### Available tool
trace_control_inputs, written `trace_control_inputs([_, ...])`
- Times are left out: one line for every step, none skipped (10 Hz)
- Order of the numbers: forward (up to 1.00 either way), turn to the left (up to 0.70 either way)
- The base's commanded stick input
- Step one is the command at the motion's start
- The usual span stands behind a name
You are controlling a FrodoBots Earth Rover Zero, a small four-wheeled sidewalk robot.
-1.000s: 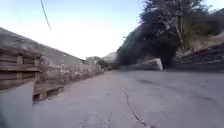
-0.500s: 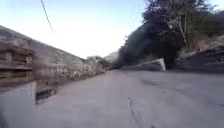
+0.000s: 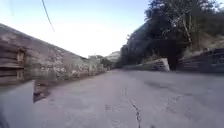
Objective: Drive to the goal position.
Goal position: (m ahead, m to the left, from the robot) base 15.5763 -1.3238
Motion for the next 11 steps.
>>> trace_control_inputs([0.70,0.00])
trace_control_inputs([0.70,0.00])
trace_control_inputs([0.70,0.00])
trace_control_inputs([0.70,0.00])
trace_control_inputs([0.70,0.00])
trace_control_inputs([0.70,0.00])
trace_control_inputs([0.70,0.00])
trace_control_inputs([0.70,0.00])
trace_control_inputs([0.70,0.00])
trace_control_inputs([0.70,0.00])
trace_control_inputs([0.70,0.00])
